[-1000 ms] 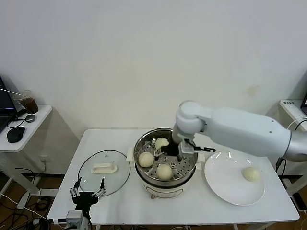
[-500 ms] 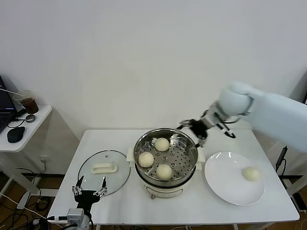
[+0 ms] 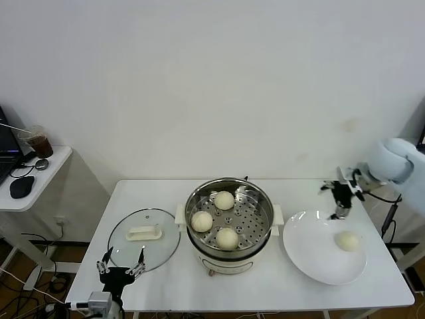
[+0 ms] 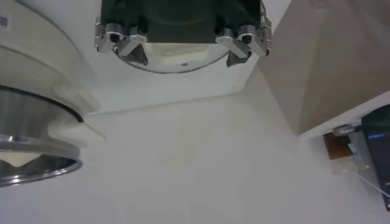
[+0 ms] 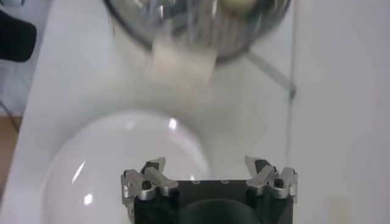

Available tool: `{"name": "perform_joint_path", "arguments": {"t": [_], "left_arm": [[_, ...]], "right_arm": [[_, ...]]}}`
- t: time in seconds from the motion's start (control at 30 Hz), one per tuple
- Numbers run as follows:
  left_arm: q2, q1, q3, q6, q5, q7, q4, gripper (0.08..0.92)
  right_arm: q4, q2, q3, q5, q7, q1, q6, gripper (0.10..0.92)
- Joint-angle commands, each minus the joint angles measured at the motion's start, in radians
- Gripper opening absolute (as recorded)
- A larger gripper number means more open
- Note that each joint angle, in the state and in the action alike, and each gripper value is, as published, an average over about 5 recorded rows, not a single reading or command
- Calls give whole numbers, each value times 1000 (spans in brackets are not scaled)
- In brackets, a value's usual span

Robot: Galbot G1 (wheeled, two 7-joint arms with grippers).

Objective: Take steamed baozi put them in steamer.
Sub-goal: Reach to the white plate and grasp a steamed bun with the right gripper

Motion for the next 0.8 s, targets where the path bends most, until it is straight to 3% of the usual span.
{"name": "perform_joint_path", "arguments": {"t": [0.03, 0.4, 0.8], "left_arm": [[0, 6, -3, 2, -1, 0, 2, 823], [-10, 6, 0, 5, 7, -2, 9, 823], [-16, 5, 7, 3, 16, -1, 17, 823]], "right_arm": [[-130, -38, 342, -283, -56, -390, 29, 823], [-221, 35, 376, -362, -49, -432, 113, 823], [-254, 101, 336, -368, -23, -400, 108, 823]]}}
